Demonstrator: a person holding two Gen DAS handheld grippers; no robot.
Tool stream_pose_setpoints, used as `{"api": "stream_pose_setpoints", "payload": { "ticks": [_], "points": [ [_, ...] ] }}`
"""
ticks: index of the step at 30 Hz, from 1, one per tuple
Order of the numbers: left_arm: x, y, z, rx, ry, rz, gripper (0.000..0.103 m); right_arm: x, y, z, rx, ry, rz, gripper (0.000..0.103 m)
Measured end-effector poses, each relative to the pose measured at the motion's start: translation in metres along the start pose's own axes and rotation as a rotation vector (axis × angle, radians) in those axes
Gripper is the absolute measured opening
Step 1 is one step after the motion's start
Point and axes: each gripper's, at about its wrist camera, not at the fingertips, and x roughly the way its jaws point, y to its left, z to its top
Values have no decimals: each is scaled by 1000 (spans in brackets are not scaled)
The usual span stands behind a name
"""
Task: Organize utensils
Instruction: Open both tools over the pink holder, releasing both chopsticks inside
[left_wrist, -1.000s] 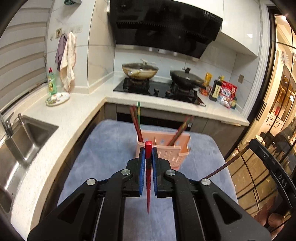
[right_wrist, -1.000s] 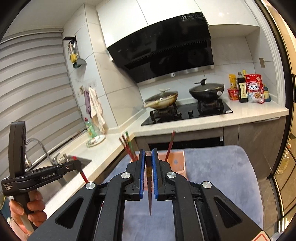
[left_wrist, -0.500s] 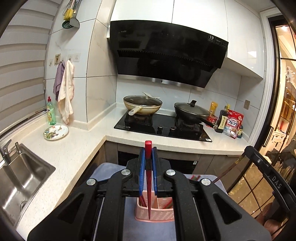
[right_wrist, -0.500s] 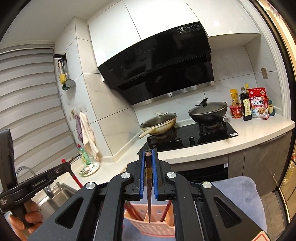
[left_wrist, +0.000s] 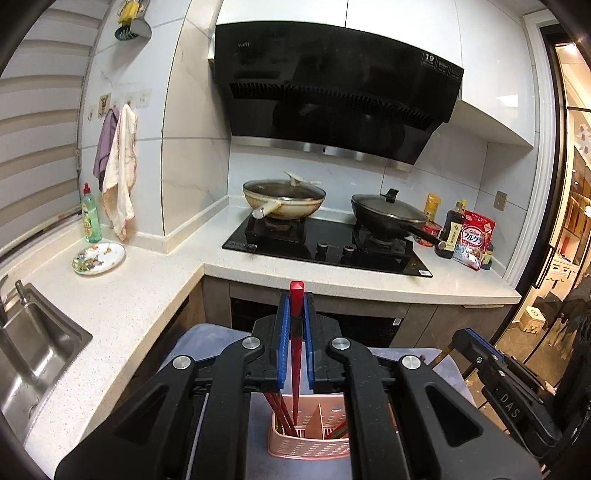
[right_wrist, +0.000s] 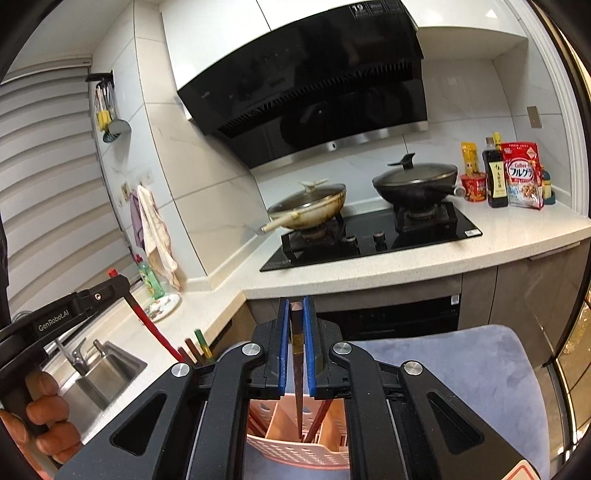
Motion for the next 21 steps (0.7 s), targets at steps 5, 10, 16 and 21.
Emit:
{"api": "stream_pose_setpoints", "payload": {
  "ticks": [5,10,16,21],
  "points": [
    [21,10,-22,-38,59,-25,7,17,-5,-17,-4,49,-25,7],
    [33,13,-40,-41,106,-24,11,23,-15,-31,13,77,-42,12],
    [23,9,-51,-20,95,36,52,11,-23,-34,39,75,-44,29],
    [12,1,-54,22,100,73,57,-4,-18,-35,34,65,-37,38]
  ]
}}
